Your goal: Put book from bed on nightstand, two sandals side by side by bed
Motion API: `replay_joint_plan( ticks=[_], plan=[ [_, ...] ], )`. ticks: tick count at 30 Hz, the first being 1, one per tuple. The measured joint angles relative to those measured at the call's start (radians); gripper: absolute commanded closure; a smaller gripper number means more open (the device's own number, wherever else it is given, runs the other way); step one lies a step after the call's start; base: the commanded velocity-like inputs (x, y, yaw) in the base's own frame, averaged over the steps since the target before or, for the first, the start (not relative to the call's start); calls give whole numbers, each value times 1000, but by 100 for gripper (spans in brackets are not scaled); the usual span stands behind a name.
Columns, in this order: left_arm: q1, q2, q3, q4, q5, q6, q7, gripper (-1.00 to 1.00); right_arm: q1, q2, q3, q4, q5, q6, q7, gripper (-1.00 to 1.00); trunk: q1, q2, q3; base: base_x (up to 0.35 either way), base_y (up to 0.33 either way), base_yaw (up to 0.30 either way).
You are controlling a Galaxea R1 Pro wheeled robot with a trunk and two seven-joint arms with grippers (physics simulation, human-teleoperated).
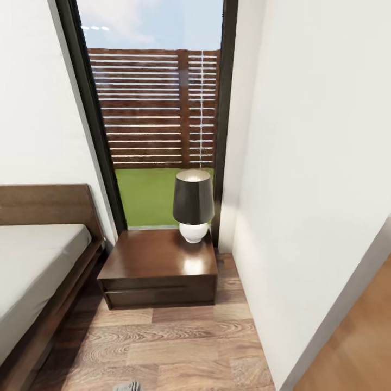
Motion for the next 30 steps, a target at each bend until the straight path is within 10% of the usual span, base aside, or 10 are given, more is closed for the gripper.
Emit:
replay_joint_plan(
  ticks=[30],
  plan=[
    [0,0,0,0,0,0,0,-100,0,1,0,0,0,0,-2,-100,1,0,-16,41,0,267]
  ],
)
